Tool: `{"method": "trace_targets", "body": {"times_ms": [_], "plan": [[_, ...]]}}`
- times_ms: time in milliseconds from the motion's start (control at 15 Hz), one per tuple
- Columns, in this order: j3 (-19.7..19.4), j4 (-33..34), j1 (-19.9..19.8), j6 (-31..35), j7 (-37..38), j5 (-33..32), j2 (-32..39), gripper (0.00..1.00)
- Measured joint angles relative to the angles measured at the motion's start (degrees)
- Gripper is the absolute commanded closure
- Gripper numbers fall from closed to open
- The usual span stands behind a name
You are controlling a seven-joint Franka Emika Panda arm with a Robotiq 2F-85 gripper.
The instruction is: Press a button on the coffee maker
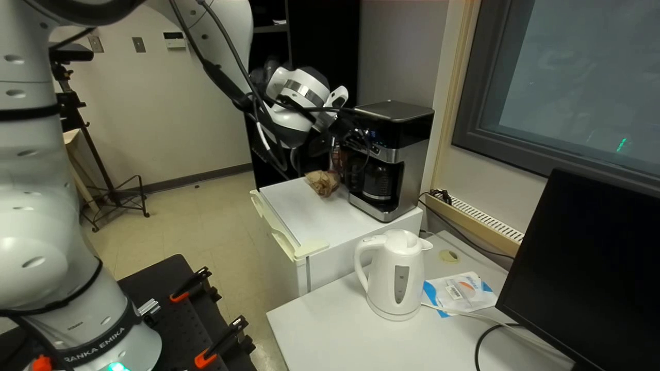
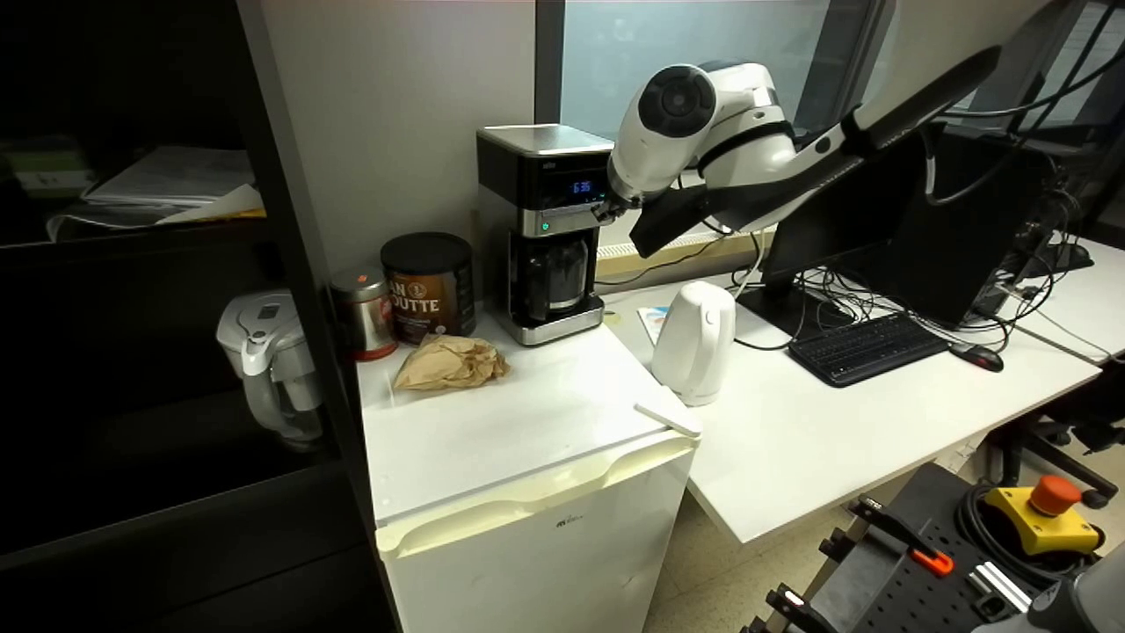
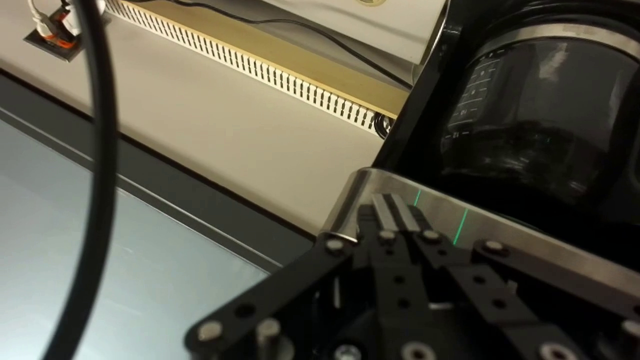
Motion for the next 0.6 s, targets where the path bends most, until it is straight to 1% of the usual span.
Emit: {"method": "trace_targets", "body": {"times_ms": [600], "plan": [[-0.2,2.4,0.0,0.1,2.5,-0.3,2.4,1.00]]}}
